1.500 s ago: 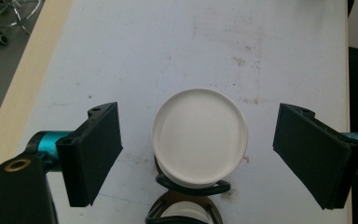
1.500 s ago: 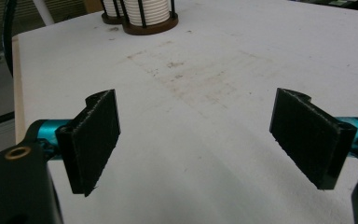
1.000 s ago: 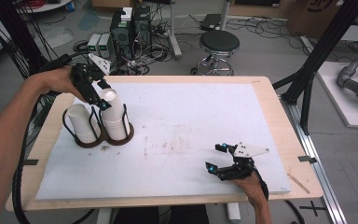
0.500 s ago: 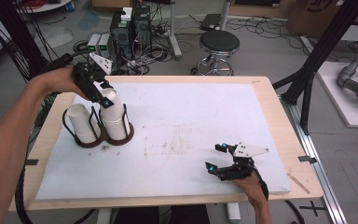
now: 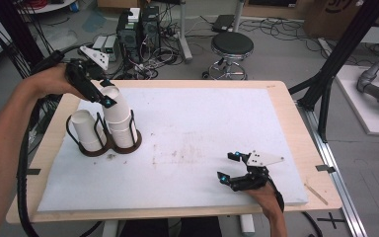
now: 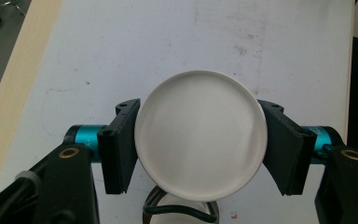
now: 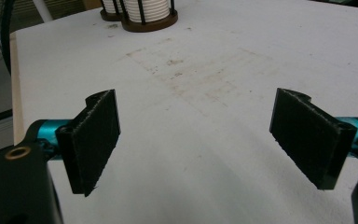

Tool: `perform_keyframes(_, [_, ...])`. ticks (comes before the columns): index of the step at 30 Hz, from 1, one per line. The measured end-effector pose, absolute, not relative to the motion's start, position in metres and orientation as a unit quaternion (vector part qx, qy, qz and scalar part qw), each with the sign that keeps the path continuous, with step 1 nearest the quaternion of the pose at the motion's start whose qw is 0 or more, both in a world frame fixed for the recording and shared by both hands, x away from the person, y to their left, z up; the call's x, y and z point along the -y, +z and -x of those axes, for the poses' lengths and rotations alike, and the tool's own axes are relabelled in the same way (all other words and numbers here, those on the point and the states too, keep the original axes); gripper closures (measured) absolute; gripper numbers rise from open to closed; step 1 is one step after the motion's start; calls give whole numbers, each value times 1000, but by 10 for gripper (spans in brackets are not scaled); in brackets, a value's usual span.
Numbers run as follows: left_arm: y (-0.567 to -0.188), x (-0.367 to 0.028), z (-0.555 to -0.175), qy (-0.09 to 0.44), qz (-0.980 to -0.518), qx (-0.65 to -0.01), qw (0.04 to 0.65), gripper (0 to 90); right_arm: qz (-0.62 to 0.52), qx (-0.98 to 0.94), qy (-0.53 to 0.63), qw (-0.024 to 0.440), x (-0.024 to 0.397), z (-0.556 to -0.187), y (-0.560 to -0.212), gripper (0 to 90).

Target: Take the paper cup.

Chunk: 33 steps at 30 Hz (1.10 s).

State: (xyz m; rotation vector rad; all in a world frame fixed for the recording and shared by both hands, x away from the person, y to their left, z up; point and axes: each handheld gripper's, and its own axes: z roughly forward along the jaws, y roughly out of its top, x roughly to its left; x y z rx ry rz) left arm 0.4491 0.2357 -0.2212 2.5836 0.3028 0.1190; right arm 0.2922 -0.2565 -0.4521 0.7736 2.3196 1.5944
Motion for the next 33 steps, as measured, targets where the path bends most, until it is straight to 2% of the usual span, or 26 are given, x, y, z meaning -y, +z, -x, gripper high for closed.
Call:
perform_keyframes(23, [-173,-249,-413,114,-928,-114,335,351,-262,-791,542,107,256,-292,-452,165])
perform_keyframes(33, [-166,-251,-399,136,-917,-114,358,350,-261,-794,540,95,257,-294,-452,165])
